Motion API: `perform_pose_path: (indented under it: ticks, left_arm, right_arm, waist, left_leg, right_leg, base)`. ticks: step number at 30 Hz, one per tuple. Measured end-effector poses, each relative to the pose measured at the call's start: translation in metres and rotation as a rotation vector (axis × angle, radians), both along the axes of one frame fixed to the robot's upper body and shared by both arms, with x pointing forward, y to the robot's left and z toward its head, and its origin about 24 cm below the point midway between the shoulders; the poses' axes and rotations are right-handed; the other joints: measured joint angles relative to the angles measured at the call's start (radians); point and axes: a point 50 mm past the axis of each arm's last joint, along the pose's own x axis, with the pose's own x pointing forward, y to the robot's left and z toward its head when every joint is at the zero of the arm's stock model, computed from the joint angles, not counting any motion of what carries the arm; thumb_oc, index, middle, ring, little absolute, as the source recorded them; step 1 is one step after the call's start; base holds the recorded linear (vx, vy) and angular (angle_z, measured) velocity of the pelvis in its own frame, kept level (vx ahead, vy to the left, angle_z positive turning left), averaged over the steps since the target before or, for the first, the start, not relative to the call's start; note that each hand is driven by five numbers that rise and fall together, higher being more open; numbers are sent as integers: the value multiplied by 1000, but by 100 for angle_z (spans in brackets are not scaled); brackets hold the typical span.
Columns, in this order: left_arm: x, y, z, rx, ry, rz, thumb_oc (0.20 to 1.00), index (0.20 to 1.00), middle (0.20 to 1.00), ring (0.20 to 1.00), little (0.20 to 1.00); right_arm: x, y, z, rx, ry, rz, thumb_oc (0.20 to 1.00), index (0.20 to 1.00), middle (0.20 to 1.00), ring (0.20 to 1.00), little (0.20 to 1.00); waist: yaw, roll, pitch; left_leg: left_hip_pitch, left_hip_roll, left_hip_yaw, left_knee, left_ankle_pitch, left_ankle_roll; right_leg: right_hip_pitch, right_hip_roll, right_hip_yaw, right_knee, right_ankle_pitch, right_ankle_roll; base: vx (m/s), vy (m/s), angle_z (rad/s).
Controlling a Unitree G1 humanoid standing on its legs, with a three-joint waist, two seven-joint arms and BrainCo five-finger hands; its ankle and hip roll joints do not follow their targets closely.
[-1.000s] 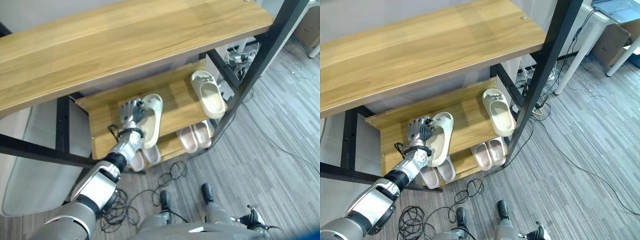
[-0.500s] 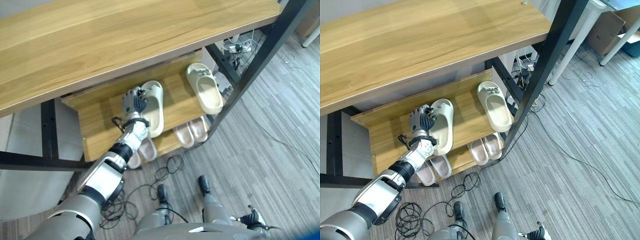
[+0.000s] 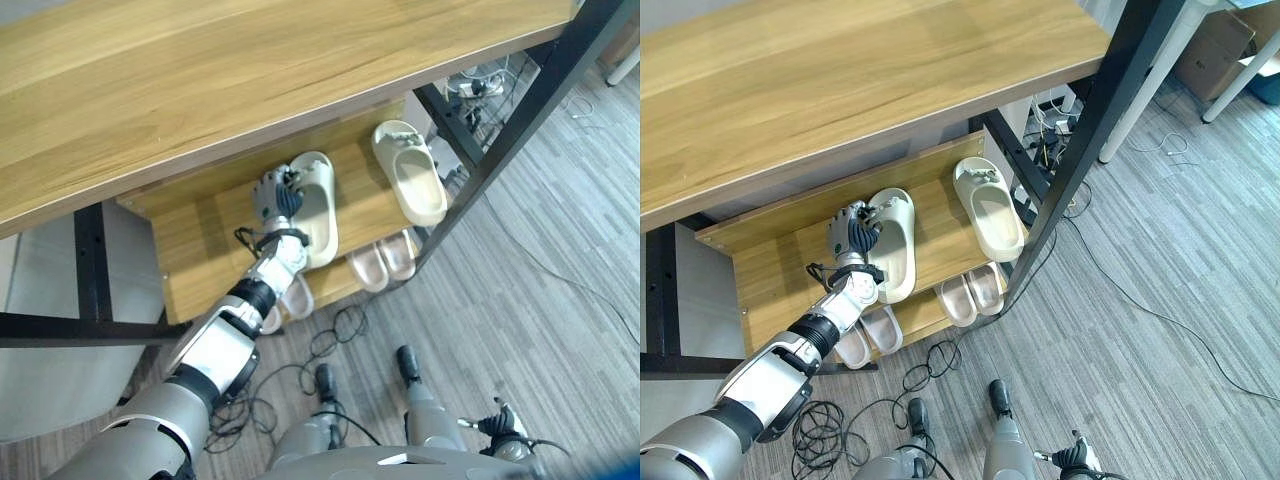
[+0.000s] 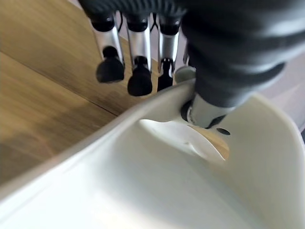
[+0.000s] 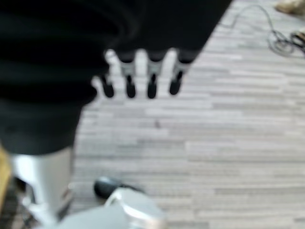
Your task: Arrange the slippers neatly on the shoe rack.
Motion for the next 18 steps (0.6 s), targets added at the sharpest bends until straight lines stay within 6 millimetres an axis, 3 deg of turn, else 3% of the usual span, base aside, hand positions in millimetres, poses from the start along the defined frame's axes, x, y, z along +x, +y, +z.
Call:
perform_pose_path:
  ticks: [18]
  left_arm:
    - [3,-15,6,-62,-11,-19,200,200,200,200,200]
  right_arm:
    - [16,1,4,-1,-32,6,1000,1000,1000,1000,1000]
  waist:
    - [-3,20,19]
  left_leg:
    - [2,0,11,0,0,0]
  right_leg:
    - [-2,0,10,0,3,1]
  base:
    - [2,-7,0]
